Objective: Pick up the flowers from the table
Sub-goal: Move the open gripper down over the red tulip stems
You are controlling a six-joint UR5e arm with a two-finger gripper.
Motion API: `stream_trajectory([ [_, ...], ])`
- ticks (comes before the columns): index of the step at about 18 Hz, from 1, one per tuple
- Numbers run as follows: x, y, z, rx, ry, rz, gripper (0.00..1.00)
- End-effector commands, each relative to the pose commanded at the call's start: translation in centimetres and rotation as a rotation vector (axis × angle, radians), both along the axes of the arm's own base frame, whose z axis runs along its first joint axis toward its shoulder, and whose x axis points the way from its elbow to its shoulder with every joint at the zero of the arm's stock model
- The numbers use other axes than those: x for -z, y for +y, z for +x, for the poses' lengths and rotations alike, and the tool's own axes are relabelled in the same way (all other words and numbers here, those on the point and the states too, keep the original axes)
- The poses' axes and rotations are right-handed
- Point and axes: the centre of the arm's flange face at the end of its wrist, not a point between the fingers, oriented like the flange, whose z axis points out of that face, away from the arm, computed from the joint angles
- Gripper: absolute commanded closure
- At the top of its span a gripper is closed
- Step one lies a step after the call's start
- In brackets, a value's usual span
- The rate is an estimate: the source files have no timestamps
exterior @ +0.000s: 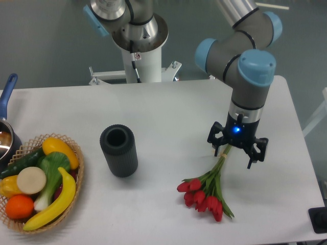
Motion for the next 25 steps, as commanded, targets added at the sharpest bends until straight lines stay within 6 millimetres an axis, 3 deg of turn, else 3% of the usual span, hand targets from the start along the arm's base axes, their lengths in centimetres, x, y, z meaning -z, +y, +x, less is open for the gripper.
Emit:
stream_trajectory([
  [2, 1.6, -0.2, -0.4, -0.005, -0.035, 0.008, 0.00],
  [5, 2.2, -0.7, -1.2, -0.015, -0.098, 0.066, 0.00],
  [11, 8.4, -0.8, -1.9, 0.020, -0.182, 0.024, 0.00],
  [25, 10.9, -1.4, -1.2, 0.037, -0.239, -0.010, 0.00],
])
